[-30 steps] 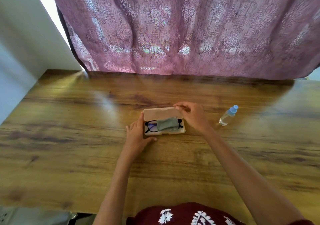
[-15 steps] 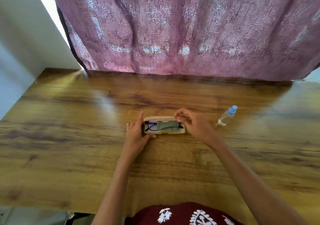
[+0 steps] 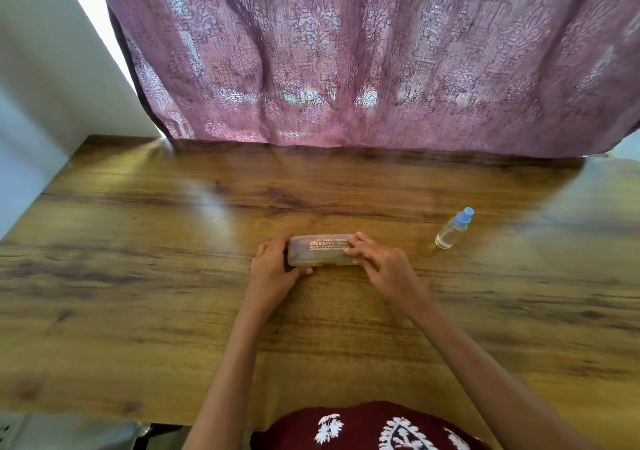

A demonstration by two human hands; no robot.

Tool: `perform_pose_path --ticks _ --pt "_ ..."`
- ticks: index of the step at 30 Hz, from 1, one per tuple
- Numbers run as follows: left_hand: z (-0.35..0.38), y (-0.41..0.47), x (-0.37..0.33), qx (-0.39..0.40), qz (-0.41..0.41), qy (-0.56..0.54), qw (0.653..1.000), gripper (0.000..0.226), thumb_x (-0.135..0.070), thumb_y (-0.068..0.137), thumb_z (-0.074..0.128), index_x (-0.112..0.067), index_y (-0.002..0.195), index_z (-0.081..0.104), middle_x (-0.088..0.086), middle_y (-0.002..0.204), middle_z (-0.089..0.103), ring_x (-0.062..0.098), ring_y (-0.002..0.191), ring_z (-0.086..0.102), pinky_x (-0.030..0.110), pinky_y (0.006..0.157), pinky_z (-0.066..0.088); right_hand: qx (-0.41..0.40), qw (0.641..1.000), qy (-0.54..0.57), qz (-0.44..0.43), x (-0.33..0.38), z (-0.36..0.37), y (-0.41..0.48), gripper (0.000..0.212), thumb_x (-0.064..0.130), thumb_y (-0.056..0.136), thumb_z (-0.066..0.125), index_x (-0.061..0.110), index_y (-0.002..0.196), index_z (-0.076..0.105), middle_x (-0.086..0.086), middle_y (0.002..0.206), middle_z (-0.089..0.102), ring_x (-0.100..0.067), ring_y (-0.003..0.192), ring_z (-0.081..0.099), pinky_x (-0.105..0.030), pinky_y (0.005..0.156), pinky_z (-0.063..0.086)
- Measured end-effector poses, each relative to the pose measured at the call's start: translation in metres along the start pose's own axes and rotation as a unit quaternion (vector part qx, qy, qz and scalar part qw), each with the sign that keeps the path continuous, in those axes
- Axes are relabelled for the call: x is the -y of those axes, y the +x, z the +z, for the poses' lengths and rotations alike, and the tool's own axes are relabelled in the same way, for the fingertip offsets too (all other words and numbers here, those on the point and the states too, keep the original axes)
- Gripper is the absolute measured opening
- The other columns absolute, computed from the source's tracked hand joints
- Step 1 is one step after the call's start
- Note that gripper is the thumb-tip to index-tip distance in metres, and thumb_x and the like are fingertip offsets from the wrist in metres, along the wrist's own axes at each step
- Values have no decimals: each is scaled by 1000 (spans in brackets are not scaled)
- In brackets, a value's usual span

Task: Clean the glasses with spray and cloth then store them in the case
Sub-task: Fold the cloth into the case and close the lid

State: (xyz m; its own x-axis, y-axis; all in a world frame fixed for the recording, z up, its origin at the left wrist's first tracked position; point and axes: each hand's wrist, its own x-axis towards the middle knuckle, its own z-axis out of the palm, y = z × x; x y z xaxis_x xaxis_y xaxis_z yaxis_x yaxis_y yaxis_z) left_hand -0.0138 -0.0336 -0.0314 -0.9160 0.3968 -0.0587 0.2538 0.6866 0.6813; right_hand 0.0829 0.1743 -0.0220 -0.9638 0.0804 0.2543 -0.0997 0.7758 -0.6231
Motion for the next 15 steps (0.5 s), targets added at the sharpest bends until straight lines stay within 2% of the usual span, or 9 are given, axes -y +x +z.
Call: perform_pose_path --ticks 3,7,9,11,13,15 --pt "-5 2 0 47 -24 -13 999 86 -48 69 78 -18 140 39 4 133 48 22 122 41 40 101 41 -11 1000 -2 6 0 2 -3 30 4 89 62 8 118 64 -5 130 59 -14 126 51 -37 106 43" --pt "-11 3 -12 43 -85 -61 994 59 -59 81 60 -17 122 57 3 112 64 16 96 59 31 77 51 -12 1000 2 11 2 3 -8 28 8 88 64 12 116 67 -1 131 60 -11 130 48 -38 108 42" --pt "-11 4 -14 39 -105 -61 992 53 -60 83 58 -17 114 61 1 104 67 16 90 61 31 72 52 -38 998 21 35 4 4 -6 29 10 84 69 15 112 68 0 129 62 -11 128 49 -36 108 42" --pt "-10 6 -14 44 -118 -84 988 43 -57 82 62 -21 104 64 -2 96 69 15 85 63 36 74 56 -74 988 69 113 8 3 -3 40 15 81 74 18 119 64 1 128 60 -12 123 52 -25 102 46" --pt "-9 8 -12 48 -132 -131 981 34 -55 80 66 -24 95 65 -2 90 69 17 85 65 44 80 57 -71 958 160 226 13 -1 1 56 23 79 76 18 131 54 5 123 58 -9 112 57 -8 84 48" --pt "-10 9 -10 59 -145 -166 974 33 -51 79 69 -23 95 66 -1 92 70 19 88 65 46 84 56 -37 931 201 302 14 -4 5 62 33 79 76 16 134 51 7 118 56 -8 106 56 -9 77 45"
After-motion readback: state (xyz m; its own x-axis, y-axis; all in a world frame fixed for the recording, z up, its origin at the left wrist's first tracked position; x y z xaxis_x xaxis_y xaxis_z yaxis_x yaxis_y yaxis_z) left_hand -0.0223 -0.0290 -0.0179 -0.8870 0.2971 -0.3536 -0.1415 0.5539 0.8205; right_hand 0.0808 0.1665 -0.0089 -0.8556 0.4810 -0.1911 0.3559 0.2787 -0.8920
